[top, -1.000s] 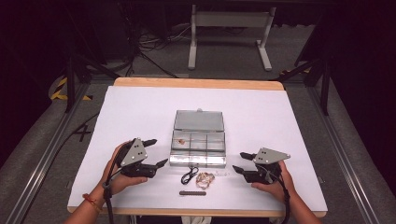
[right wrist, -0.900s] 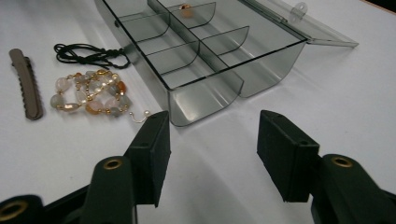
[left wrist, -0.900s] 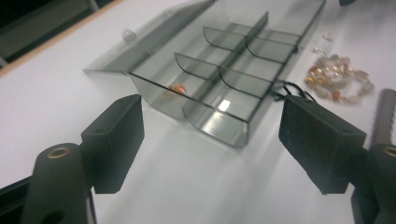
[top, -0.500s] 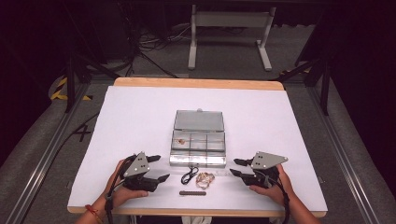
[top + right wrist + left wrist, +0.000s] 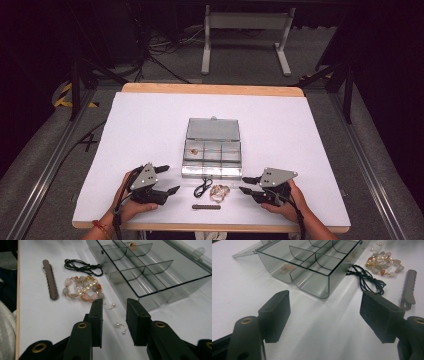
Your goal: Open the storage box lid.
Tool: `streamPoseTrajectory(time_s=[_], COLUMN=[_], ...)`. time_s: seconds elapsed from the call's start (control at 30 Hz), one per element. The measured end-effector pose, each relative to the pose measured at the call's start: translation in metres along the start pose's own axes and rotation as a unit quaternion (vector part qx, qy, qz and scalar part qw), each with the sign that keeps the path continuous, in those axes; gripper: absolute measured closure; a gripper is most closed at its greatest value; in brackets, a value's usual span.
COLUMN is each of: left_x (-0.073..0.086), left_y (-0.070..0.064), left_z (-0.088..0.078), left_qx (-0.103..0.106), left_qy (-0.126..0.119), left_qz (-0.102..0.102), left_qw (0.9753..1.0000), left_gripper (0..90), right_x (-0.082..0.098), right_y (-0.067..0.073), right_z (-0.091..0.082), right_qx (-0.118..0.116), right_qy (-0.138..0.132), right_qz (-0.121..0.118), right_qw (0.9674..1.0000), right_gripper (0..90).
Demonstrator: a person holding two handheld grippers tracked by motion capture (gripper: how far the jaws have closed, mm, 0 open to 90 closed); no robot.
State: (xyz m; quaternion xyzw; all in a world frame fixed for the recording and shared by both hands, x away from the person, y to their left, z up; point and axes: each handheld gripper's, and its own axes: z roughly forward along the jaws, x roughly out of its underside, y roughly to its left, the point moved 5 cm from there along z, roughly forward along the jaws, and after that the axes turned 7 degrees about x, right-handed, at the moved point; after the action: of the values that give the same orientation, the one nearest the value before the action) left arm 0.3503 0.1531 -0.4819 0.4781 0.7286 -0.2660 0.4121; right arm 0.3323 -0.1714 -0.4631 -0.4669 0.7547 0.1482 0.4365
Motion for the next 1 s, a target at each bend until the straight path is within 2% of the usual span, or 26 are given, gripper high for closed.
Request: streamPoseTrajectory(time_s=[0.23,0.37,0.57,0.8,0.93,1.0], left_x=[0.0,0.0,0.0,0.0,0.001,0.001], left_y=[0.001,0.001,0.001,0.0,0.0,0.0], left_z=[0.0,0.001,0.001,0.001,0.002,0.003], left_qx=[0.005,0.006,0.007,0.01,0.011,0.011], left_qy=[0.002,0.005,0.004,0.007,0.012,0.014], left_qz=[-0.006,-0.002,-0.003,-0.002,0.0,0.001], left_qw=[1.0,1.0,1.0,0.9999,0.9999,0.9998], left_gripper=[23.8,23.4,23.3,23.2,23.1,22.8], right_x=[-0.006,-0.011,-0.02,-0.022,-0.023,-0.024], right_y=[0.01,0.016,0.026,0.035,0.038,0.041], right_z=[0.007,0.011,0.021,0.033,0.042,0.046], right_qx=[-0.016,-0.024,-0.038,-0.055,-0.051,-0.057], right_qy=[-0.002,-0.005,-0.01,0.0,0.008,0.014], right_qz=[-0.007,-0.01,-0.014,-0.019,-0.021,-0.02], right_qw=[0.9998,0.9996,0.9992,0.9983,0.9984,0.9981], right_gripper=[67.5,67.0,62.6,61.0,59.7,58.1])
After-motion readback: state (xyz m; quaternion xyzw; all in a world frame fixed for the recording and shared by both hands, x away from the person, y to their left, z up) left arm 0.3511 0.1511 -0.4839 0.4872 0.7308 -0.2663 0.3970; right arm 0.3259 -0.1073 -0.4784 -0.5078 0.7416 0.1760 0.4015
